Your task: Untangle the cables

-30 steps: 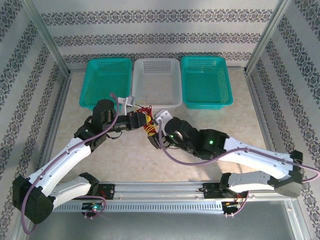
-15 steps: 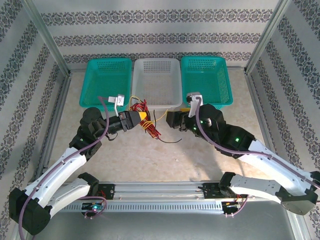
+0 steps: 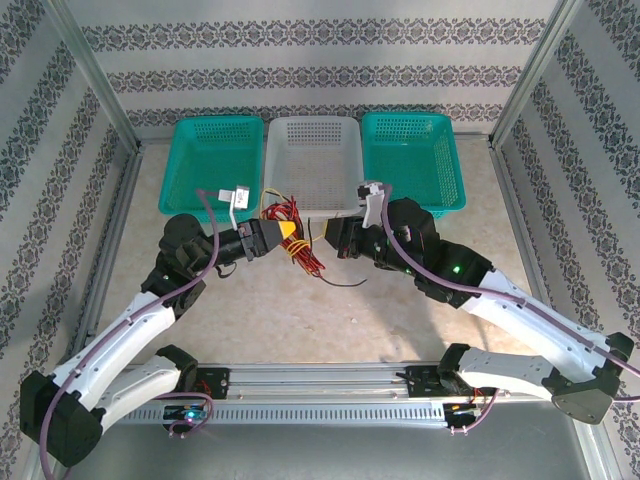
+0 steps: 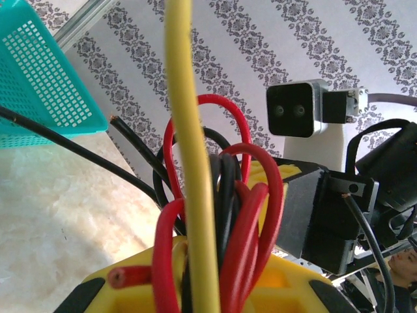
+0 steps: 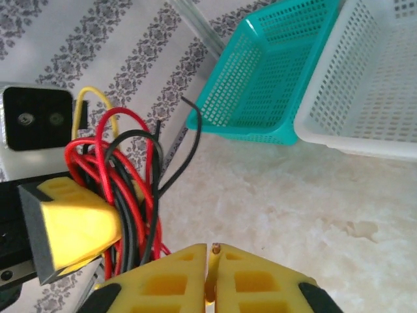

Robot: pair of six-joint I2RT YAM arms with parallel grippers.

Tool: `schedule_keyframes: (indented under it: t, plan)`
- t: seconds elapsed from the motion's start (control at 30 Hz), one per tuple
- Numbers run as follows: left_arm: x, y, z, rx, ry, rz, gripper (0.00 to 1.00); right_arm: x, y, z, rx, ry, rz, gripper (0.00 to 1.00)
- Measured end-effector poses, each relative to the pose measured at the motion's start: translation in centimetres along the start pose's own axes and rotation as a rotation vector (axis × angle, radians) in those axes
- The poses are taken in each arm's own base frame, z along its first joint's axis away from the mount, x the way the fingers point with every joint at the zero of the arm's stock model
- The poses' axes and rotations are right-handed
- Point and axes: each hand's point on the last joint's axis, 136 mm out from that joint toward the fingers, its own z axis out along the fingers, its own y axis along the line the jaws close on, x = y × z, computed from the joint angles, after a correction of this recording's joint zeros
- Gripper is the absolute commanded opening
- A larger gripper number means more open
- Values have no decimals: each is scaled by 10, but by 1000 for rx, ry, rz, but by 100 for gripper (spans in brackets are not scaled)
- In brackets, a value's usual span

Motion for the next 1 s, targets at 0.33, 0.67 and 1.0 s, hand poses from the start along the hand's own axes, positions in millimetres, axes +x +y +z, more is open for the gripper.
schedule_keyframes:
  t: [0.33,0.67,1.0]
  plan:
    - [-3,-11,9,92,22,-39,0,-17,-6,-1,-34,-1,25,0]
    - [-45,-68,0,338,-120,-88,0,-33,-7,13,-265,-79,138,0]
    - [-95,-100,-10,413,-378,25,0,-1,41,19,-501,-150,201,0]
